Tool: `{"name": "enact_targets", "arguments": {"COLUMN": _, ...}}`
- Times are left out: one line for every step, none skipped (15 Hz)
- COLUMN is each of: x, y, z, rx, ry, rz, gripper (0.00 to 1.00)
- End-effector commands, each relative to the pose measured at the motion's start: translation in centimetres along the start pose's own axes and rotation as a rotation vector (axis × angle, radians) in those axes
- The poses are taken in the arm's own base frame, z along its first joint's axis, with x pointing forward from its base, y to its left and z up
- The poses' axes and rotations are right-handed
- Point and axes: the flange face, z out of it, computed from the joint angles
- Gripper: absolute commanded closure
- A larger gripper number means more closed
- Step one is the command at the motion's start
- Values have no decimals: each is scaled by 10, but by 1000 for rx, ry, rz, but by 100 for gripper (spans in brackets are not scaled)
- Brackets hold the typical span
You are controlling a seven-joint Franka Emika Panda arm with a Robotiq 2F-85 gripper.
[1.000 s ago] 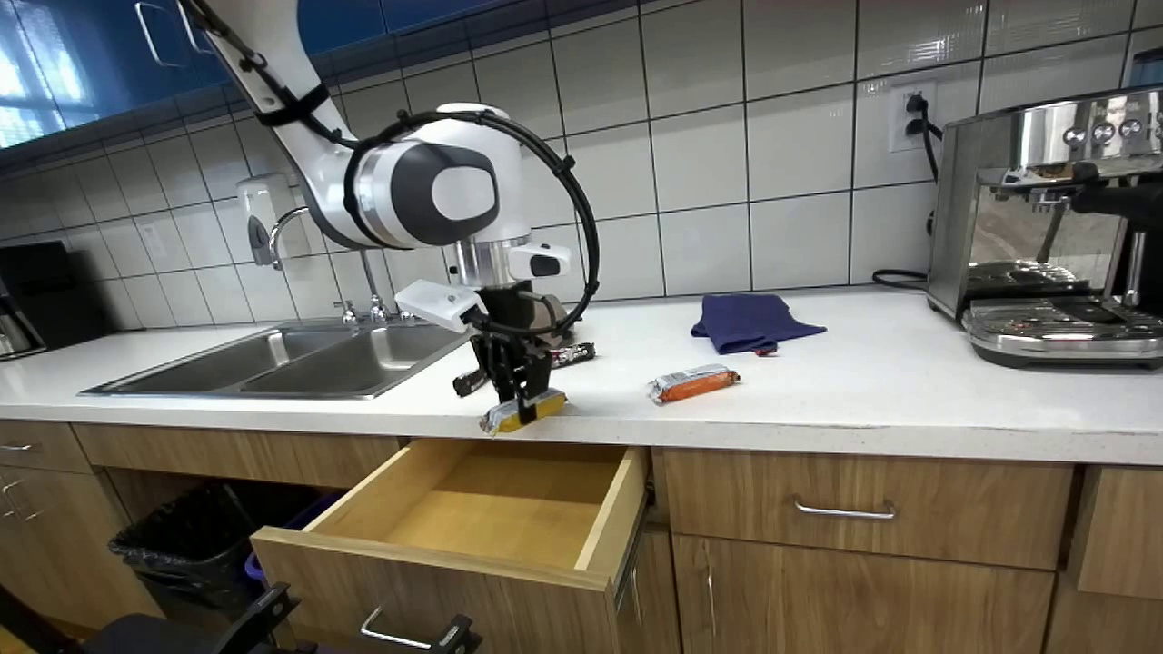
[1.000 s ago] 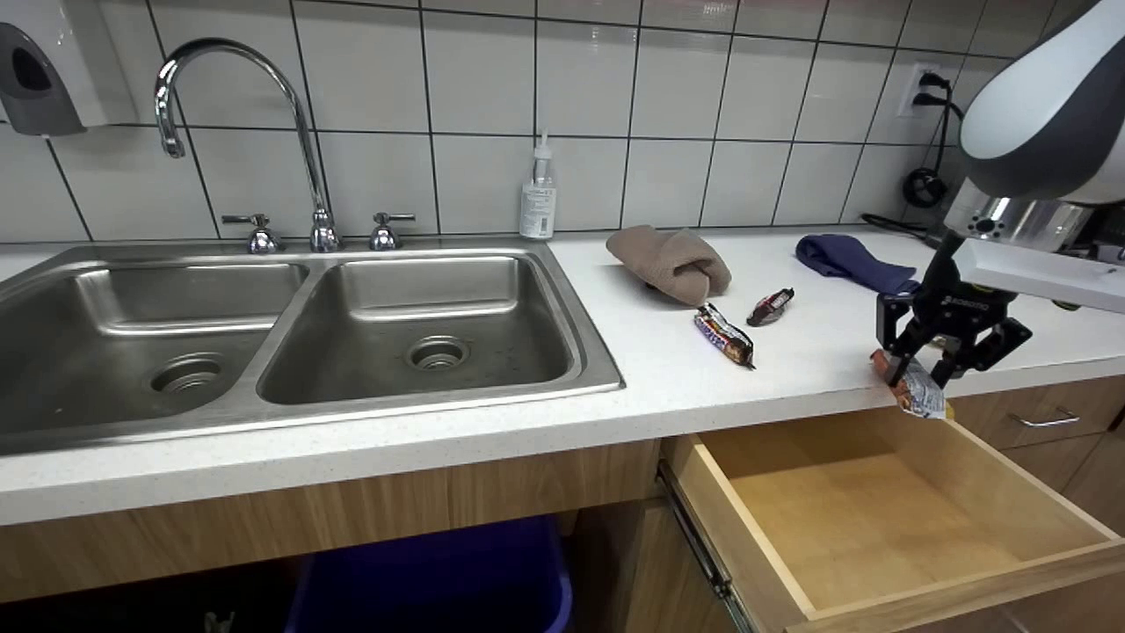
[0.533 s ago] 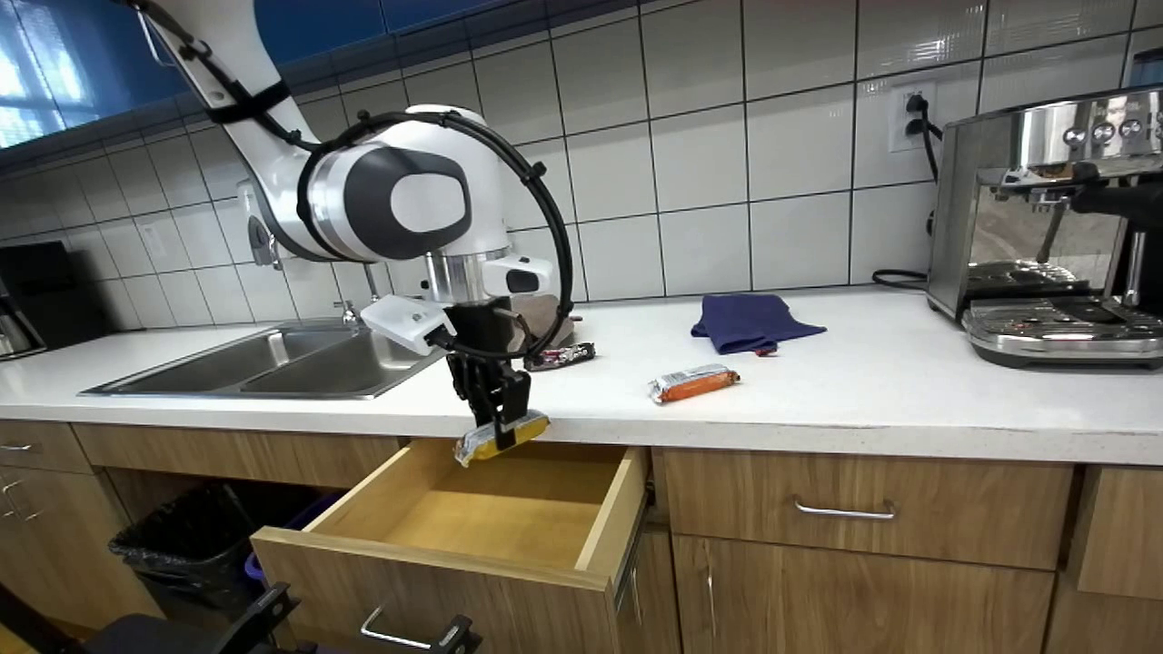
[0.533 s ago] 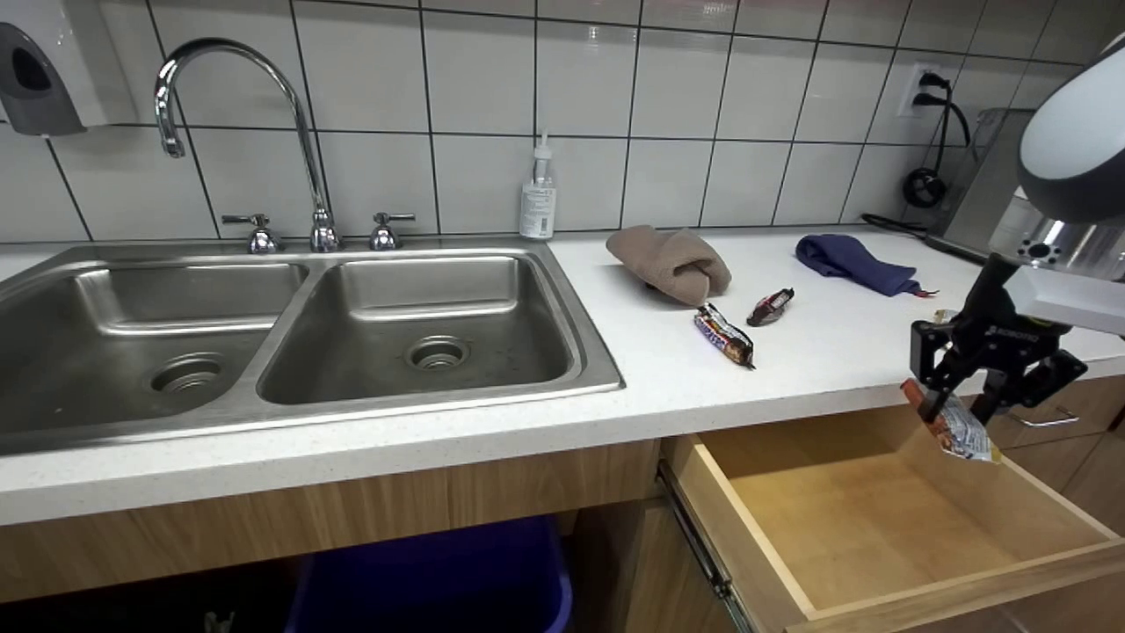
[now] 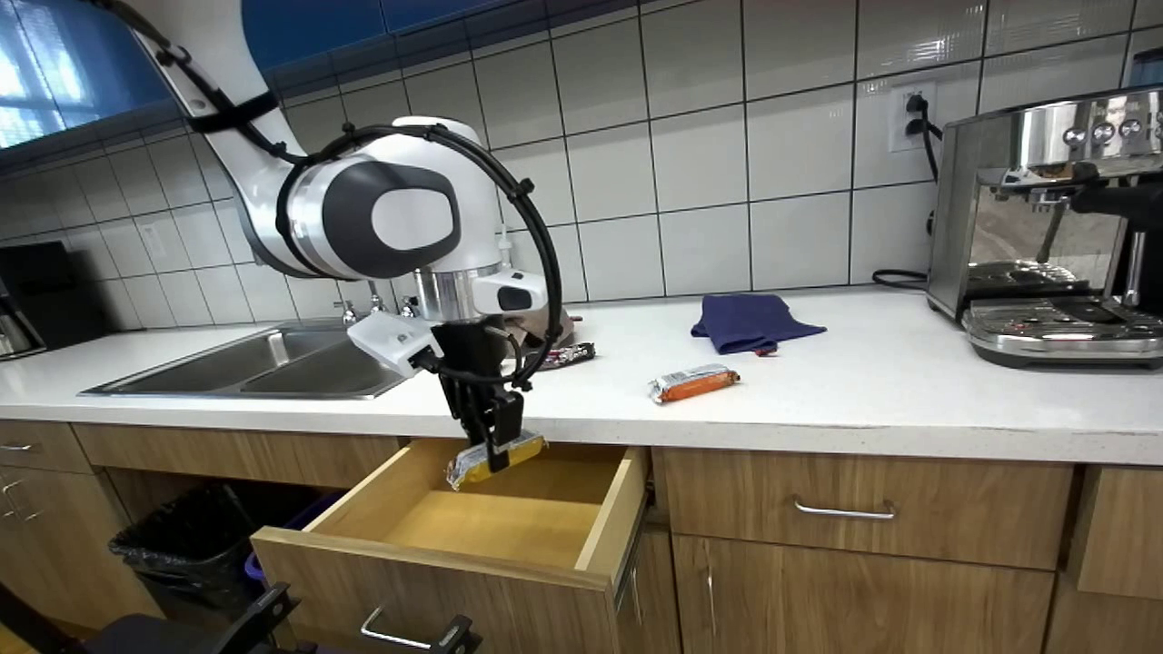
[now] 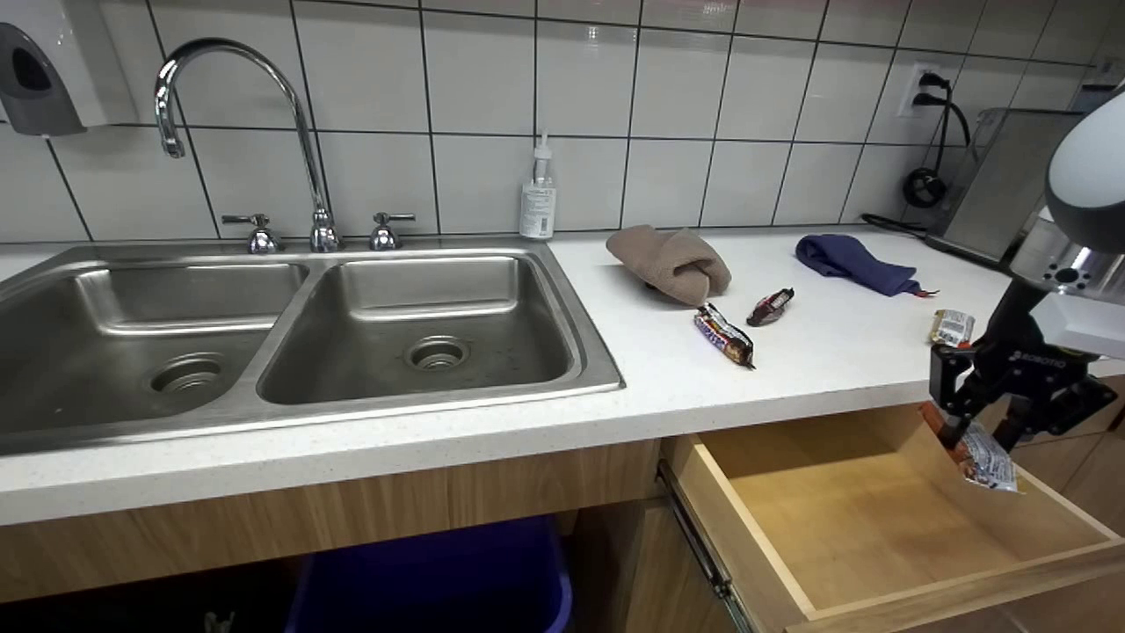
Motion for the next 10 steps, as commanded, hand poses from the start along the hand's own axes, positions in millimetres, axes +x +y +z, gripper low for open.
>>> {"name": "enact_targets", "arguments": {"x": 0, "y": 6, "z": 0, "rx": -2, "ry": 26, "rz": 20, "gripper": 84}}
{"name": "enact_targets", "arguments": {"x": 1, "y": 7, "z": 2, "rx": -4, "ry": 29, "rz": 23, "gripper": 84}}
{"name": "enact_targets", "arguments": {"x": 3, "y": 8, "z": 5, "rx": -4, "ry": 29, "rz": 27, "gripper": 84}}
{"name": "enact_targets", "arguments": {"x": 3, "y": 9, "z": 6, "rx": -6, "ry": 30, "rz": 31, "gripper": 84}}
{"name": "enact_targets", "arguments": {"x": 4, "y": 10, "z": 9, "rx": -7, "ry": 30, "rz": 34, "gripper": 84}}
{"name": "enact_targets", "arguments": {"x": 5, "y": 11, "z": 11, "rx": -9, "ry": 32, "rz": 37, "gripper": 84}}
{"name": "enact_targets", "arguments": {"x": 6, "y": 12, "z": 13, "rx": -10, "ry": 31, "rz": 40, "gripper": 84}}
{"name": "enact_targets", "arguments": {"x": 7, "y": 13, "z": 15, "rx": -12, "ry": 31, "rz": 44, "gripper": 84}}
{"name": "enact_targets", "arguments": {"x": 8, "y": 14, "z": 17, "rx": -13, "ry": 30, "rz": 48, "gripper": 84}}
{"name": "enact_targets", "arguments": {"x": 9, "y": 16, "z": 18, "rx": -15, "ry": 29, "rz": 52, "gripper": 84}}
